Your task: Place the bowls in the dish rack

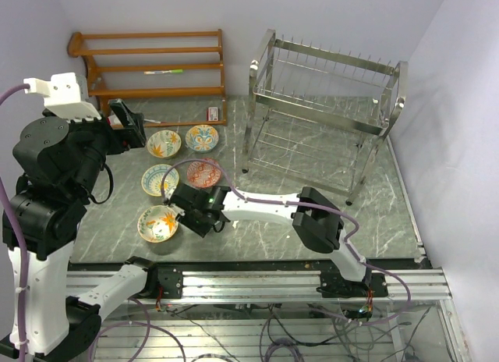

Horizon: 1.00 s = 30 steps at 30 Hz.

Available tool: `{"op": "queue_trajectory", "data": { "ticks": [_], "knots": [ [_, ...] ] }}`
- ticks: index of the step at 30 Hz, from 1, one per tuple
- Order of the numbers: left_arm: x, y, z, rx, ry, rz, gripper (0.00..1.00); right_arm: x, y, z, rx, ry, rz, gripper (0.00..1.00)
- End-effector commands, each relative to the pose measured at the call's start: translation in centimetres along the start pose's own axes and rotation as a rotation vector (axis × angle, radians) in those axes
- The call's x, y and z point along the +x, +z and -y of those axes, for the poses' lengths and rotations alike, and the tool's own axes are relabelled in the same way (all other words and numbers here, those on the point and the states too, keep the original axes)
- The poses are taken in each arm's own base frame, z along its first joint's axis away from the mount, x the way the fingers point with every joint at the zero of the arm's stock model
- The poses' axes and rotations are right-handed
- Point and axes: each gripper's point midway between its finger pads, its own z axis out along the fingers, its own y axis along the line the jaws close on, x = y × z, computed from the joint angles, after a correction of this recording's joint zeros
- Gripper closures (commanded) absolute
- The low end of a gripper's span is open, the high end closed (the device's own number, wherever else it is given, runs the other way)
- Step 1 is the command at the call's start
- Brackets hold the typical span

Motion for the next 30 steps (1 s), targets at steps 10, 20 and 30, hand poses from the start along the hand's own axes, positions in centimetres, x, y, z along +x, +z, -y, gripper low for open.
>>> {"op": "queue_trajectory", "data": {
  "ticks": [10,20,30],
  "knots": [
    [0.0,0.4,-0.5,-0.027,0.014,0.007,0.01,-1.8,-4.3,-1.7,-0.093,-0.024,0.052,1.0],
    [-0.3,1.1,-0.3,-0.027,0.022,-0.002,0.02,-4.7,-14.7,-1.8,-0.361,0.116,0.269,1.0],
    [0.3,1.6,-0.2,-0.027,0.03,-0.022,0.03,-2.9,-20.1,-1.2,-0.689,0.226,0.395,1.0]
  ]
}}
